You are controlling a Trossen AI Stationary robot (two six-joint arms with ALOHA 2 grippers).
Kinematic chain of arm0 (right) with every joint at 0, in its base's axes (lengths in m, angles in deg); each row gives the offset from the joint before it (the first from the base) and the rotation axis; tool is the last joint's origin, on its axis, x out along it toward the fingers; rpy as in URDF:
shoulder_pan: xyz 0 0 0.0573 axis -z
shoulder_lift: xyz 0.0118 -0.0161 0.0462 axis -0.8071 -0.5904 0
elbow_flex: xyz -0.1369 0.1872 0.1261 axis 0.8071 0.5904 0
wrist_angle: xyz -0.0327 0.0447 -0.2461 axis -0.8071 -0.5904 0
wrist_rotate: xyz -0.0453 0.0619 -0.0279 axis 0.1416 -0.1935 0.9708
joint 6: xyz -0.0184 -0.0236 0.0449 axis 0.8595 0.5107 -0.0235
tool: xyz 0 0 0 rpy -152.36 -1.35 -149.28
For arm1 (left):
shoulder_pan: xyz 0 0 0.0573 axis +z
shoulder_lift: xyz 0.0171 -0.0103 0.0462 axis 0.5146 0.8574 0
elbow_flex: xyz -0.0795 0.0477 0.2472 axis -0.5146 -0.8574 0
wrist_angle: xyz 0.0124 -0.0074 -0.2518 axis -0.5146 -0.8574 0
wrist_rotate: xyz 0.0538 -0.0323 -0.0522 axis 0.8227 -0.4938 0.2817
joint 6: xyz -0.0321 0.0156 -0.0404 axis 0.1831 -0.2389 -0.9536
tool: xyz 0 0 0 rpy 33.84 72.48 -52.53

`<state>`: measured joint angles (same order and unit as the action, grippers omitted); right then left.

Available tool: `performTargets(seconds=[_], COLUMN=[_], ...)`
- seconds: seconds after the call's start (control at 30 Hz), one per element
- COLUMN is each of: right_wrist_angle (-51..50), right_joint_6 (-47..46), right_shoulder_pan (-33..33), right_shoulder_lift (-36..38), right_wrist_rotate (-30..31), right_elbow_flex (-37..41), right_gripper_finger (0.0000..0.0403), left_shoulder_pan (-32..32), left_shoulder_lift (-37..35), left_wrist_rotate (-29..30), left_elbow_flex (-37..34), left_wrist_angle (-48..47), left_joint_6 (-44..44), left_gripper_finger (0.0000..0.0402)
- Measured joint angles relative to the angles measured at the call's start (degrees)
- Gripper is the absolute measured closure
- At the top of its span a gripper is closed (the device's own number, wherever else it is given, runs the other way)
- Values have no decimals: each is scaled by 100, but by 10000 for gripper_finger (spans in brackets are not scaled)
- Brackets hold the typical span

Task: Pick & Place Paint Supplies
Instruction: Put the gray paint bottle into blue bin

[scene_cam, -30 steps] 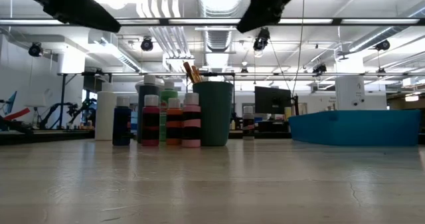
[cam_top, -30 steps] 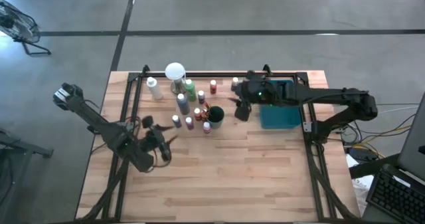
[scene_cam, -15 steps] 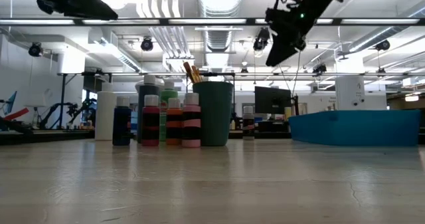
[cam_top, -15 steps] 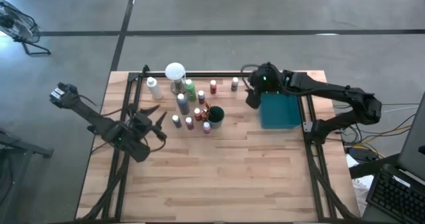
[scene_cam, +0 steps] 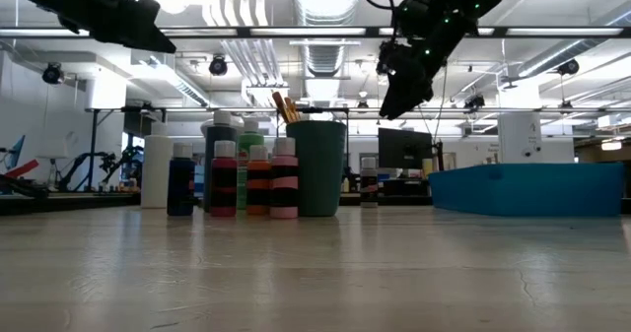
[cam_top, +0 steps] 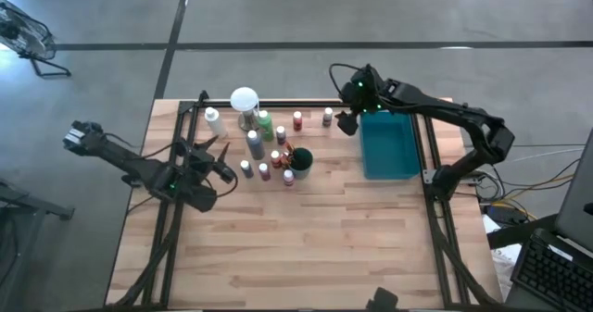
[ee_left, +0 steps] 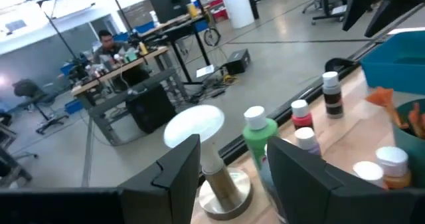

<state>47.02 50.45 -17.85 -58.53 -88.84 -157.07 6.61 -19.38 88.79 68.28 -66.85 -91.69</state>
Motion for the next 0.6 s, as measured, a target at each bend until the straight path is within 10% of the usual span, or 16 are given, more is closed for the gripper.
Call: performTargets(seconds=[0.6], right_wrist_angle=[1694], right_joint_6=[261], right_shoulder_pan=[480], right_shoulder_lift=[-309], right_wrist_rotate=[-629], right_elbow_flex=[460], right_gripper_finger=[166], left_shoulder_pan=[73], left_shoulder_lift=[-1143], left_wrist_rotate=[-58], left_elbow_flex=[-2], left_wrist_angle=[-19], left_joint_6=[463], left_gripper_finger=[220])
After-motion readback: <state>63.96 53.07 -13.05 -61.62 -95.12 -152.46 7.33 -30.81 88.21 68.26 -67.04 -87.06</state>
